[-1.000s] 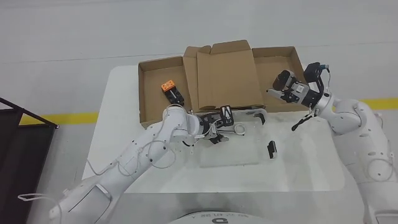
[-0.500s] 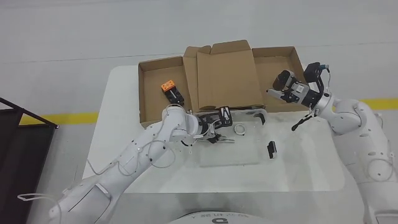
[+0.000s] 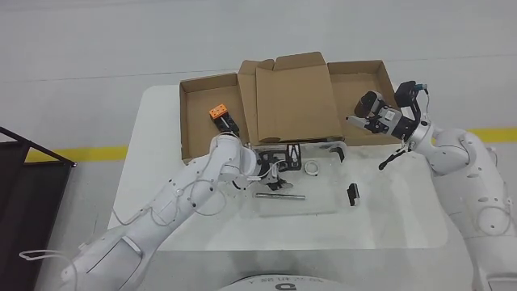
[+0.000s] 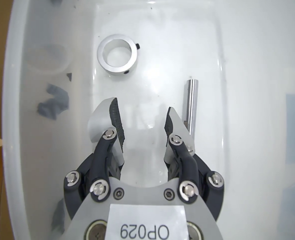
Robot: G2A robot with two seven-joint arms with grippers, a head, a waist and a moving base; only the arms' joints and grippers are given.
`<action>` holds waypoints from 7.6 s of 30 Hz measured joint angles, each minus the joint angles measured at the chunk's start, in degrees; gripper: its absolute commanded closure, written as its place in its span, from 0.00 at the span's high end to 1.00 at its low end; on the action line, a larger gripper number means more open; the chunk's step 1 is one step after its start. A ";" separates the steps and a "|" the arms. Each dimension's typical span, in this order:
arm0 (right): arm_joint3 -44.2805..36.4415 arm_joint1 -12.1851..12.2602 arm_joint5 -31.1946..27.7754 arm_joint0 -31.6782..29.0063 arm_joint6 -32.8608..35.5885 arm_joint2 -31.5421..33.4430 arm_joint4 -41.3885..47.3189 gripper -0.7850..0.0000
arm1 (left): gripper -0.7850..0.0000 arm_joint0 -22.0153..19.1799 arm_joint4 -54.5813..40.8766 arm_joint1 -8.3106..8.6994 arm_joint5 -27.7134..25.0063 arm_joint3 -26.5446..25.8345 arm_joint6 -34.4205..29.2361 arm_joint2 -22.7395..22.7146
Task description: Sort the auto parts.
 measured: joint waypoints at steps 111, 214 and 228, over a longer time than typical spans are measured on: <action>0.00 0.00 0.00 0.00 0.00 0.00 0.00 1.00 | 0.00 8.94 -6.33 8.86 7.32 -5.81 11.12 -30.78; -27.15 2.24 0.20 -13.68 10.97 -9.02 -22.74 0.67 | 1.00 -0.49 -29.56 6.64 8.89 10.51 4.63 -25.44; -23.28 1.09 15.36 -10.89 11.36 -14.00 -26.61 0.72 | 1.00 -0.49 -29.56 6.64 8.89 10.51 4.63 -25.44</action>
